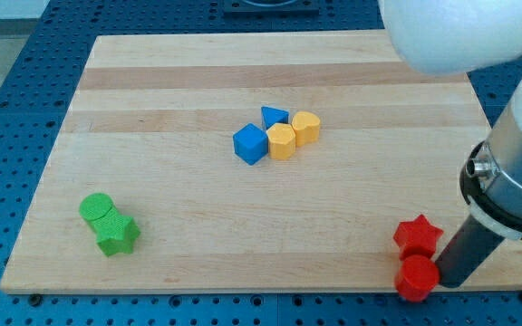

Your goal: Slightly push the red star above the red circle

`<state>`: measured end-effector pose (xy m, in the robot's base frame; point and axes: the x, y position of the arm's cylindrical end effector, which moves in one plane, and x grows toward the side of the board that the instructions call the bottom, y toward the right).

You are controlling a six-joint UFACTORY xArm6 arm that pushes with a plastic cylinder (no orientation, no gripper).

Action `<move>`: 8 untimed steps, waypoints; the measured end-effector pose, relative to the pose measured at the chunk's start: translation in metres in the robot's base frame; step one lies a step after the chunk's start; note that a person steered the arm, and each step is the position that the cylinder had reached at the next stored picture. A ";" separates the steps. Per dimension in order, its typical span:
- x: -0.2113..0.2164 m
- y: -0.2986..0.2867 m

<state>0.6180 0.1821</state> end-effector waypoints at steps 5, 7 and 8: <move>-0.039 0.046; -0.040 0.000; -0.051 0.000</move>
<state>0.5666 0.1826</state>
